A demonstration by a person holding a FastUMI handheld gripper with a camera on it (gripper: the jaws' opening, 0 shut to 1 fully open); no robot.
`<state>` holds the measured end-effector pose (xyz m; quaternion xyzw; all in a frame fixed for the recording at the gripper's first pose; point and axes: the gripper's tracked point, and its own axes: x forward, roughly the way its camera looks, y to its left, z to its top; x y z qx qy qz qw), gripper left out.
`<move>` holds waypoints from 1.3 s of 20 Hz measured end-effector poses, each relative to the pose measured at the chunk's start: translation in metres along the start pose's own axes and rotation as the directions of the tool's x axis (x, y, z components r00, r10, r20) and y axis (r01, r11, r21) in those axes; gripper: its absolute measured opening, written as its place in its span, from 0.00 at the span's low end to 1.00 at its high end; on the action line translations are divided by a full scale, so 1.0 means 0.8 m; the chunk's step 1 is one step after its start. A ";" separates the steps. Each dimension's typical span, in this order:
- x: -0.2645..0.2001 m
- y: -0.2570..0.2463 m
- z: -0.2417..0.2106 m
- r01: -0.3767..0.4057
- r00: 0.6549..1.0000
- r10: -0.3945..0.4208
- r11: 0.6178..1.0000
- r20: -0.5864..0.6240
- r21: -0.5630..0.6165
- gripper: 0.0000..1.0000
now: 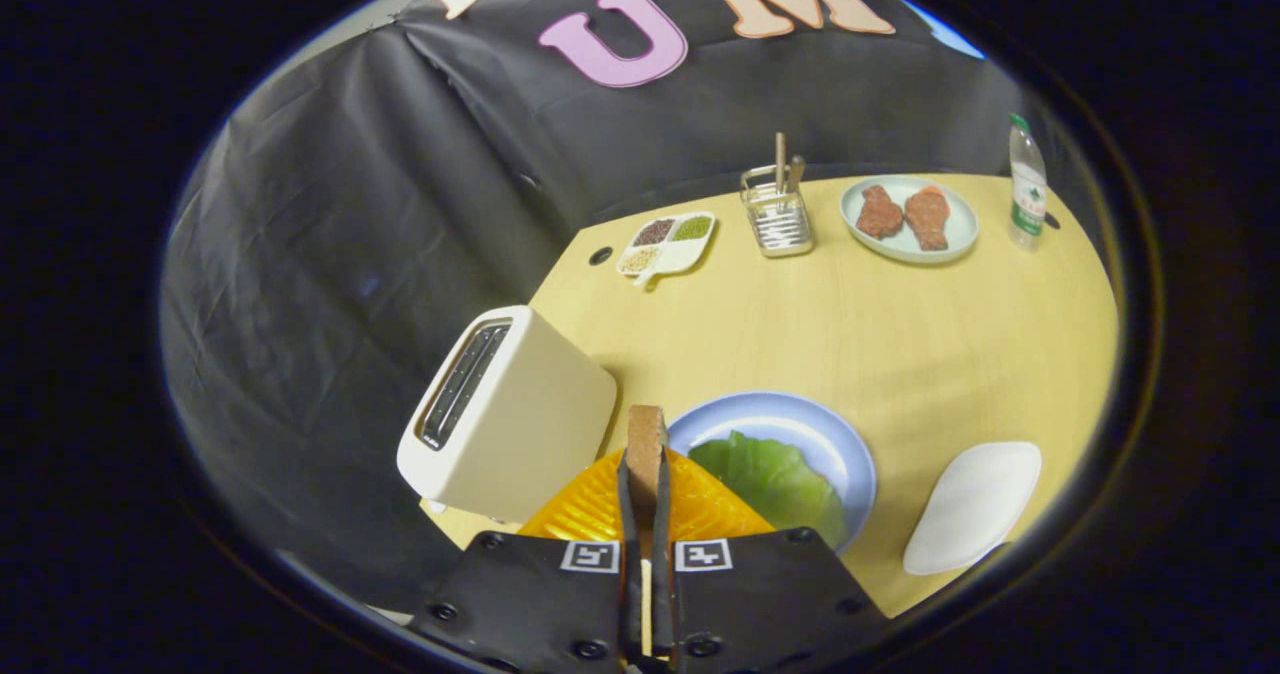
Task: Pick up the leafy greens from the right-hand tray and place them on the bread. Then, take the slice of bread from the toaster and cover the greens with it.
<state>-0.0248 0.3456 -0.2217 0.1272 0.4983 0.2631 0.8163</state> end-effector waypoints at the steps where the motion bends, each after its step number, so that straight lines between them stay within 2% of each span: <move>1: 0.002 -0.008 -0.006 0.009 1.000 -0.009 1.000 -0.010 0.004 0.07; 9: 0.002 -0.069 -0.030 0.093 0.995 -0.093 0.996 -0.047 0.009 0.12; 11: 0.001 -0.081 -0.037 0.108 0.992 -0.108 0.994 -0.059 0.005 0.22; 14: 0.003 -0.095 -0.042 0.126 0.990 -0.126 0.992 -0.070 0.003 0.23; 18: 0.002 -0.108 -0.051 0.144 0.986 -0.145 0.989 -0.082 -0.012 0.52; 24: -0.018 -0.105 -0.037 0.127 0.991 -0.129 0.991 -0.033 -0.053 0.94; 25: -0.026 -0.105 -0.032 0.127 0.992 -0.128 0.989 -0.012 -0.074 1.00; 26: -0.035 -0.106 -0.028 0.128 0.992 -0.128 0.987 0.011 -0.095 1.00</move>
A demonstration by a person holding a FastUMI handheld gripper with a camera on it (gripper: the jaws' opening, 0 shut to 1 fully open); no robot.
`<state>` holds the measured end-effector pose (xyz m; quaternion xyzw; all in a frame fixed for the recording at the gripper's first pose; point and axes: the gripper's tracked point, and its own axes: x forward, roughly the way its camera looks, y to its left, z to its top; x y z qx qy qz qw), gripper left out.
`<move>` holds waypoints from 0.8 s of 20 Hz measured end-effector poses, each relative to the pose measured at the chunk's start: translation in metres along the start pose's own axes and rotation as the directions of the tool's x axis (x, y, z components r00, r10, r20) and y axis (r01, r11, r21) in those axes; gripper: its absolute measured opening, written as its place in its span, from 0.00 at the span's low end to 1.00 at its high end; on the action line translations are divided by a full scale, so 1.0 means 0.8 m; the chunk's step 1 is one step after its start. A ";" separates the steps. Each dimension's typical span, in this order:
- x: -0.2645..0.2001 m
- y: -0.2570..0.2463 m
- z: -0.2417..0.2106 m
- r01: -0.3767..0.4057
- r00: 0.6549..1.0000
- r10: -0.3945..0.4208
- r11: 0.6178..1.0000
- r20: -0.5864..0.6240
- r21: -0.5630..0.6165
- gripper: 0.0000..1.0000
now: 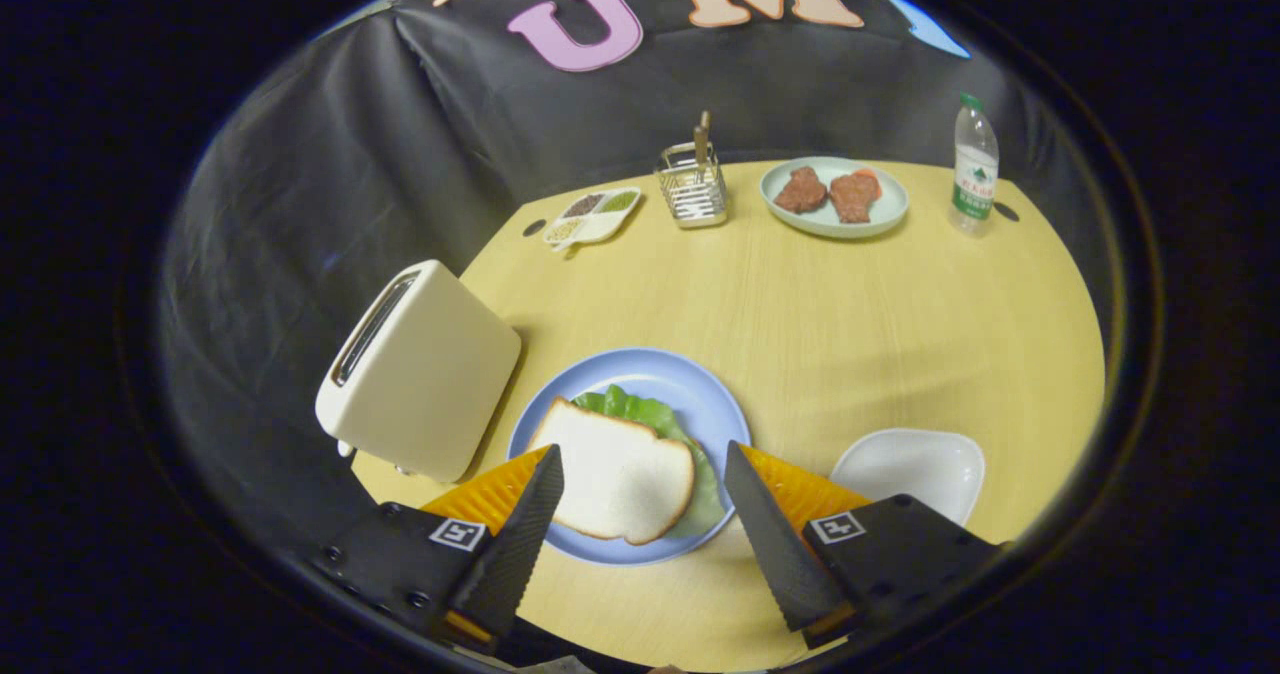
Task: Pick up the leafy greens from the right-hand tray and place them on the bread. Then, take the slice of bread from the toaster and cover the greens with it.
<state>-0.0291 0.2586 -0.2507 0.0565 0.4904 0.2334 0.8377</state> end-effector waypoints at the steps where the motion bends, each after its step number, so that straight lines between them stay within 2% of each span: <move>1: -0.009 -0.001 0.005 0.000 1.000 0.000 1.000 0.026 -0.019 1.00; 5: -0.053 0.001 0.023 0.003 0.988 0.011 0.996 0.156 -0.088 1.00; 8: -0.095 -0.009 0.040 0.051 0.961 -0.006 0.987 0.277 -0.154 1.00; 11: -0.141 -0.025 0.059 0.126 0.918 -0.051 0.978 0.393 -0.166 1.00; 13: -0.170 -0.047 0.074 0.202 0.877 -0.111 0.968 0.467 -0.150 1.00; 16: -0.217 -0.071 0.093 0.268 0.812 -0.171 0.959 0.558 -0.095 1.00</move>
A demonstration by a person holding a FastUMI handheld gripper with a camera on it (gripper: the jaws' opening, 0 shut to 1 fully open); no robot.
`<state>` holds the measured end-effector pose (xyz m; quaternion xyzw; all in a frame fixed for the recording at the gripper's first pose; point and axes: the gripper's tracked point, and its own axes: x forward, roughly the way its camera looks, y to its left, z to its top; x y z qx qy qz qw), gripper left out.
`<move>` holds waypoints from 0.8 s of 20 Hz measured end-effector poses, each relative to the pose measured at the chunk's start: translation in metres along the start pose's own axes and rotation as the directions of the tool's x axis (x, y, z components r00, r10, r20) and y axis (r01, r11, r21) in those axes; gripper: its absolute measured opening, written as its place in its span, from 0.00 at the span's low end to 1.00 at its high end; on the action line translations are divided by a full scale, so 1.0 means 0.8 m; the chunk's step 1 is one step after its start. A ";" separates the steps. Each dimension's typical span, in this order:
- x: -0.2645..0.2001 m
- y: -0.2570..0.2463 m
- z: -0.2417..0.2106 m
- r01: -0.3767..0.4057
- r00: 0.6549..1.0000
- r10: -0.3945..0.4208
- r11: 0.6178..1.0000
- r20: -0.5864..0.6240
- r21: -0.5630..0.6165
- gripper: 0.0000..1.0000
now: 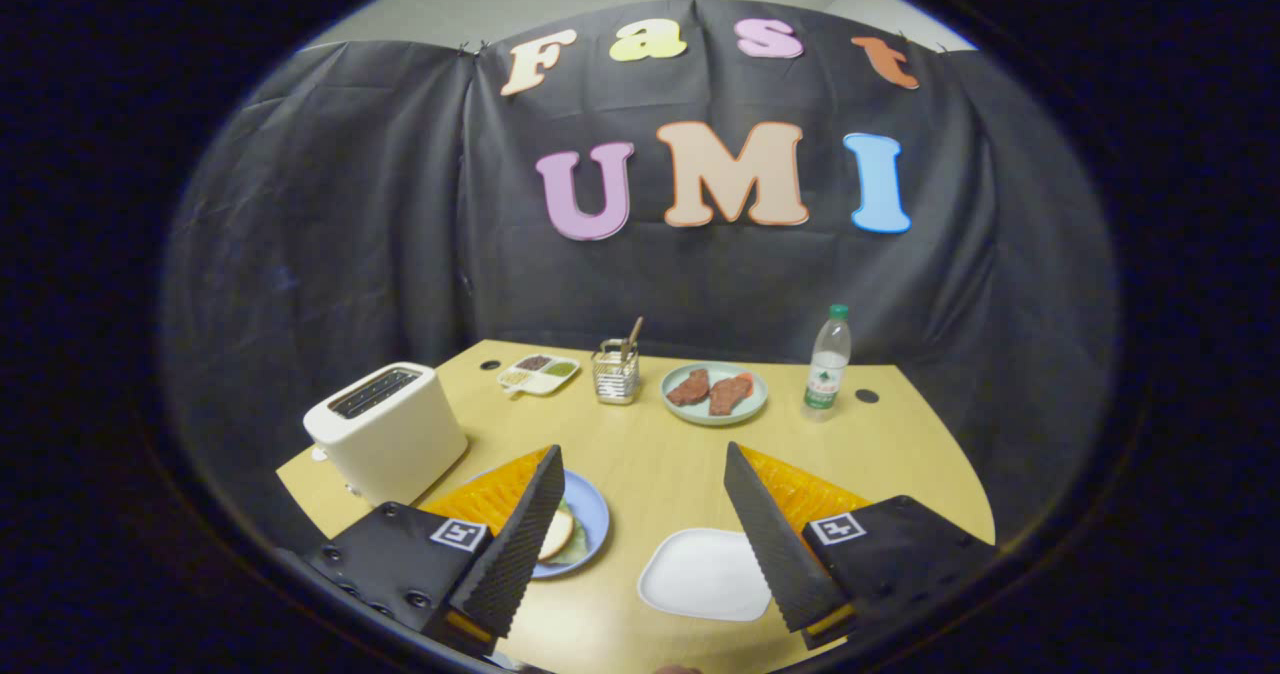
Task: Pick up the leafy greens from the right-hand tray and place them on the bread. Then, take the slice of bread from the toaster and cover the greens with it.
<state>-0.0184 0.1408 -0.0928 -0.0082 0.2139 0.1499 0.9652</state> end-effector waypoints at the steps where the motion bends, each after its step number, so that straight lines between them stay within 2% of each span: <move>1: -0.012 -0.012 0.010 0.027 0.999 -0.027 1.000 0.031 0.002 1.00; 6: -0.059 -0.050 0.049 0.134 0.975 -0.125 0.990 0.185 -0.036 1.00; 9: -0.085 -0.044 0.054 0.145 0.959 -0.131 0.989 0.250 -0.041 1.00; 12: -0.095 -0.056 0.054 0.187 0.946 -0.165 0.981 0.278 -0.056 1.00; 16: -0.095 -0.057 0.065 0.184 0.939 -0.174 0.983 0.296 -0.008 1.00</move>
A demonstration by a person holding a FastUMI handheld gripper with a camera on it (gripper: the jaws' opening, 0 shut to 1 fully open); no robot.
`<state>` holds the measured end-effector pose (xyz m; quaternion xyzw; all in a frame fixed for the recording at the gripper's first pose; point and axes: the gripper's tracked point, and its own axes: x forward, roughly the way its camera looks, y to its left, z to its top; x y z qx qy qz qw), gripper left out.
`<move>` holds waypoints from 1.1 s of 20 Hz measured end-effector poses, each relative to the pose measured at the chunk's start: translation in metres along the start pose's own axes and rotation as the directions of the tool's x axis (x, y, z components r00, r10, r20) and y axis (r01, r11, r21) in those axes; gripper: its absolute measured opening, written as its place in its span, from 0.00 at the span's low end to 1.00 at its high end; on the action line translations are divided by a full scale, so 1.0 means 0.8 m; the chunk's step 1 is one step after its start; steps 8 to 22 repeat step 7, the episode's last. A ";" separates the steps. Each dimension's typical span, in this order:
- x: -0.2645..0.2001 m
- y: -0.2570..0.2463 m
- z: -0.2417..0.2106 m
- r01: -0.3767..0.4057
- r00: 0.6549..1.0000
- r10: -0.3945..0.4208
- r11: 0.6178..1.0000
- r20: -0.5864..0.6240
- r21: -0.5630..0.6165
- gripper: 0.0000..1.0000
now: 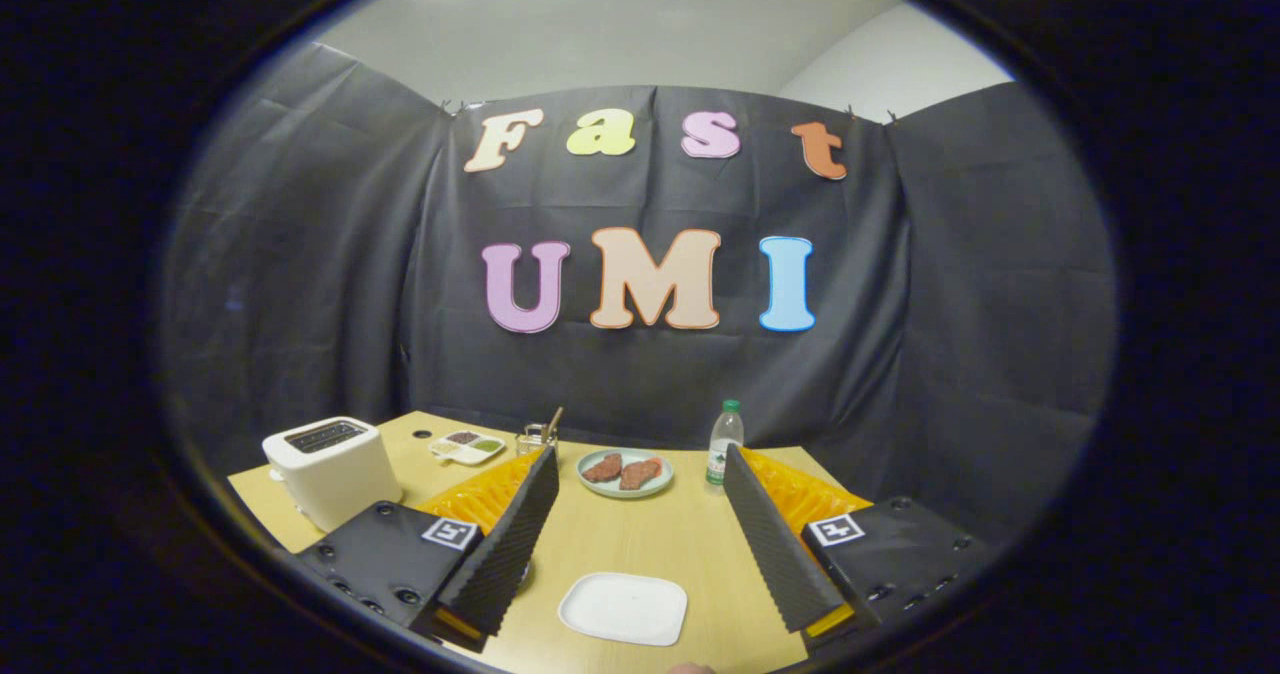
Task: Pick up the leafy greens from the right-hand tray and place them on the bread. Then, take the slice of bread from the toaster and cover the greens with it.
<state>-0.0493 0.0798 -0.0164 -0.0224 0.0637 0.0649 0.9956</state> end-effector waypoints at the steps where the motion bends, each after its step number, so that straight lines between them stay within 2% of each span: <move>1: 0.003 -0.005 0.006 0.007 1.000 -0.007 1.000 0.016 0.002 1.00; 7: 0.008 -0.012 0.021 0.016 0.998 -0.015 1.000 0.055 -0.012 1.00; 22: 0.008 -0.012 0.021 0.016 0.998 -0.015 1.000 0.055 -0.012 1.00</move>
